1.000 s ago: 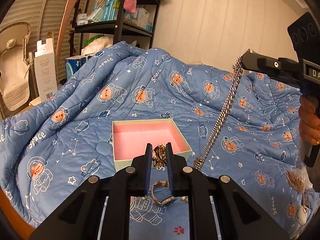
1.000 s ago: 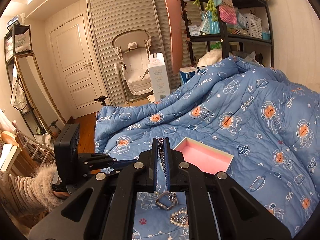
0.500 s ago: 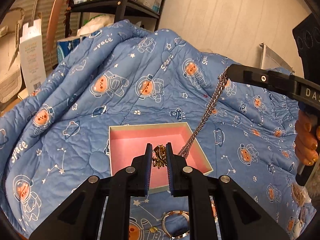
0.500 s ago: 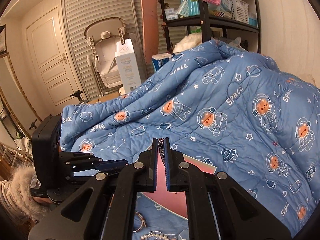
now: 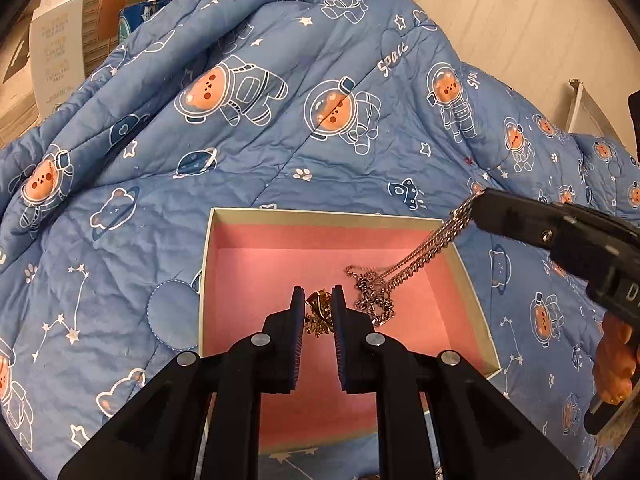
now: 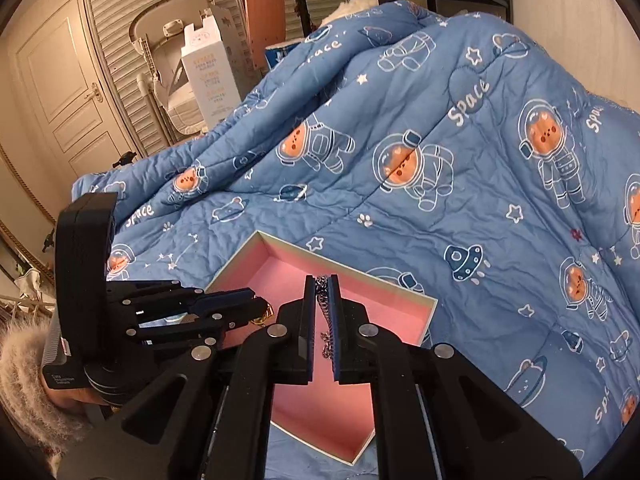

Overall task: Organize jewelry
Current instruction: 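Lift and carry the gold charm and silver chain over the pink-lined box with both tools, then open both grippers to drop the charm and chain into the box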

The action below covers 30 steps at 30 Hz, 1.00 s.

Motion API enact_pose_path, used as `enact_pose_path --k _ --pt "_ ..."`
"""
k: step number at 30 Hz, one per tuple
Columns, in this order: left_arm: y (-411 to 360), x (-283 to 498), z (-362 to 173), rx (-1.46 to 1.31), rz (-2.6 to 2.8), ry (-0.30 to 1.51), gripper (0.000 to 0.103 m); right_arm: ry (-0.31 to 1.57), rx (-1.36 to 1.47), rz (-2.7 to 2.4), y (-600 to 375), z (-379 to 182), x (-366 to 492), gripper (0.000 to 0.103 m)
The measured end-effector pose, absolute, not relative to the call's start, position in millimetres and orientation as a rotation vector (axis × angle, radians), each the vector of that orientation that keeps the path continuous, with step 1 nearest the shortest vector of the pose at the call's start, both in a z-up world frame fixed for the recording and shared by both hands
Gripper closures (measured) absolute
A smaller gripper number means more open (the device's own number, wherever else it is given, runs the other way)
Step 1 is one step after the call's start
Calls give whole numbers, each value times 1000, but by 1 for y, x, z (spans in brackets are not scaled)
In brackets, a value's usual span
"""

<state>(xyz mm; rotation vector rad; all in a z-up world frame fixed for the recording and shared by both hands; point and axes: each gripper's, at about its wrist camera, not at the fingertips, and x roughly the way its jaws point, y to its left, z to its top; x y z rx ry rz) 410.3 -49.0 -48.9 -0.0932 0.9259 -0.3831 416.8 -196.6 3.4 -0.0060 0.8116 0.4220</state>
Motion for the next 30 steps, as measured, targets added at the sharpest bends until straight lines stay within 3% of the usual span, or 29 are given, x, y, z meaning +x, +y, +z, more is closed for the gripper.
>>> enact_pose_path --k 10,24,30 --pt "-66 418 -74 -46 -389 973 90 968 -52 466 -188 -58 437 97" --pt "-71 423 -88 -34 -388 998 89 1026 -152 450 -174 -77 455 96" --pt "-68 416 -77 -52 -403 953 64 1021 -162 433 -174 -76 459 96"
